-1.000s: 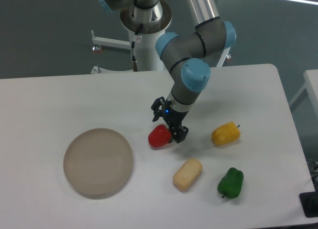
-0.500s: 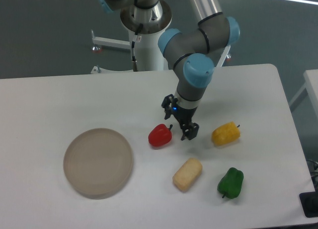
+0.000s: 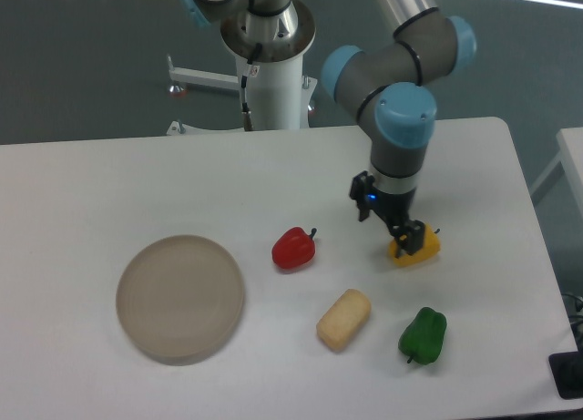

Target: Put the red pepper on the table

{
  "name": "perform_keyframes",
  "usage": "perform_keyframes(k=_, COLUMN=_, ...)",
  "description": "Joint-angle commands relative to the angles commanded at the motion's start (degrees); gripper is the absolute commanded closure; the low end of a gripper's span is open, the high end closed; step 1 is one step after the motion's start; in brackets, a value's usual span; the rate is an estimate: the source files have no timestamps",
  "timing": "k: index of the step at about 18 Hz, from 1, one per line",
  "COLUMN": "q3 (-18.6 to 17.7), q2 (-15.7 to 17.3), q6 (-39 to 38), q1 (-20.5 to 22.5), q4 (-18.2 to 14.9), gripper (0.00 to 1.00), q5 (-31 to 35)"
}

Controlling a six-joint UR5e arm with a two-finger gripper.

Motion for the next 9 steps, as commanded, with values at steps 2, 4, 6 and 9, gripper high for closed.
perform_keyframes(k=2, q3=1.6, q2=-0.53, q6=0.0, q1=-0.18, q4=0.0, gripper=0.0, q5=0.7)
perform_keyframes(k=4, q3=3.35, q2=-1.32, q6=0.0, q1=-0.7, q4=0.0, gripper=0.0, q5=2.19)
perform_keyframes(k=6, q3=4.15, q2=-1.68, q6=0.09, q1=-0.79, q4=0.0, gripper=0.0, q5=2.55)
perform_keyframes(k=9, q3=4.59, q2=-2.03, q6=0.0, q1=-0.79, q4=0.0, gripper=0.0, q5=2.47)
